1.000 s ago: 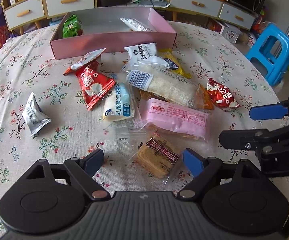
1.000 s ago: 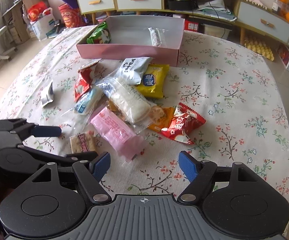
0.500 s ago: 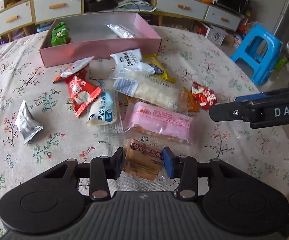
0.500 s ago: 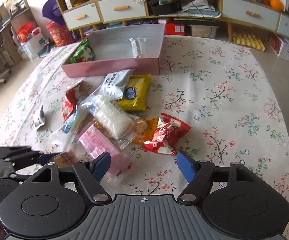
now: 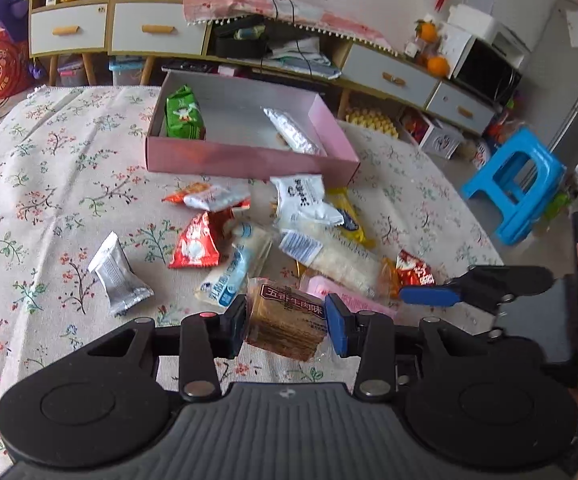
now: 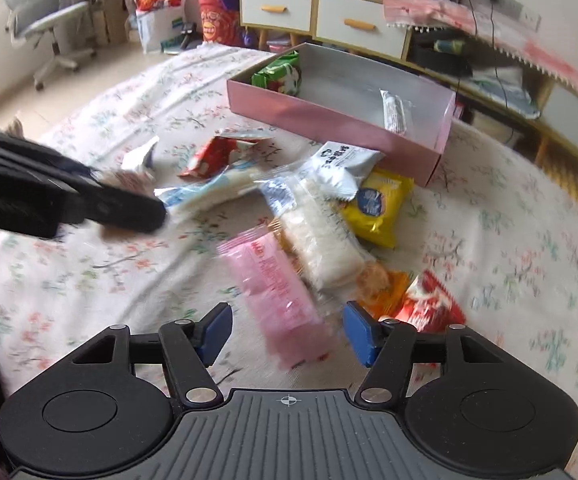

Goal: Organize snacks
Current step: 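Grasp the square biscuit pack with left tool while right tool grasps pink cake pack, then carry biscuit pack and pink cake pack into the pink box with both tools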

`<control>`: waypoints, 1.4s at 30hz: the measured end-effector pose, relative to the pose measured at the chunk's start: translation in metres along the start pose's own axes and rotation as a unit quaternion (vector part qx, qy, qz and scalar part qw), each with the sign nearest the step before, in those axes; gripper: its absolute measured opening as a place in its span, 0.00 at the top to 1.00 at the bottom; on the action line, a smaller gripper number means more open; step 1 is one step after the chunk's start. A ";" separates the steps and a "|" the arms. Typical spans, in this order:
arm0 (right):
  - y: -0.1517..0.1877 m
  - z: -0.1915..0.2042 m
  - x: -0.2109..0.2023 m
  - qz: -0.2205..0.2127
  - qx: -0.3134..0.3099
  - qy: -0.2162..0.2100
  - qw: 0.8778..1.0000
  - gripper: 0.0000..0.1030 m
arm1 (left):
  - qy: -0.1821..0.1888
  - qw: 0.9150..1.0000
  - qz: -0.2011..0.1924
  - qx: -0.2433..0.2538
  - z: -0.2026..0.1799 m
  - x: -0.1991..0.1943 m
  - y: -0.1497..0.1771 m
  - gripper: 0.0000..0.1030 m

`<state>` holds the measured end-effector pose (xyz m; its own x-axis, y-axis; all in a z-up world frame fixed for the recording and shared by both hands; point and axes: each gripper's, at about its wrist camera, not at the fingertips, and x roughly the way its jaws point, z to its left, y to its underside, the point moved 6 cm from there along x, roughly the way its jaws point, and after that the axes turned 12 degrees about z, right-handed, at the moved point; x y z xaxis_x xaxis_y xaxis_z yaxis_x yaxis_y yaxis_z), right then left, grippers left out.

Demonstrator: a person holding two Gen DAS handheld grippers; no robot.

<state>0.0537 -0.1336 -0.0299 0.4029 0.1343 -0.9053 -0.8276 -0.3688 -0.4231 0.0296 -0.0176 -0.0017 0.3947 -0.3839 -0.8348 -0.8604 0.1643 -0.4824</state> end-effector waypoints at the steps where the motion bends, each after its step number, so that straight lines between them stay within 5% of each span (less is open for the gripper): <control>1: -0.001 0.000 0.005 0.005 -0.004 -0.002 1.000 0.42 | -0.004 1.000 -0.004 0.000 0.000 -0.001 -0.001 0.64; 2: 0.000 0.001 0.010 0.012 -0.009 -0.003 1.000 0.42 | -0.008 1.000 -0.007 0.000 0.001 -0.001 -0.002 0.64; 5: 0.005 0.008 0.014 0.025 -0.020 -0.022 0.999 0.68 | -0.014 1.000 -0.010 -0.012 0.009 -0.003 -0.003 0.64; 16: 0.013 0.057 -0.011 0.028 0.001 -0.094 0.995 0.69 | -0.030 0.999 -0.012 -0.035 0.022 -0.005 -0.005 0.64; 33: -0.013 0.012 -0.031 -0.015 0.088 -0.102 0.991 0.69 | -0.047 0.997 -0.034 -0.044 0.026 -0.012 -0.024 0.64; 42: -0.039 -0.023 -0.026 -0.024 0.122 -0.072 0.990 0.69 | -0.069 0.996 -0.045 -0.017 0.018 -0.005 -0.054 0.63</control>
<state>0.0846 -0.1439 0.0112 0.3978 0.2830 -0.8727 -0.8861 -0.1280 -0.4454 0.0801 -0.0082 0.0232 0.5096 -0.2676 -0.8177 -0.8285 0.1036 -0.5503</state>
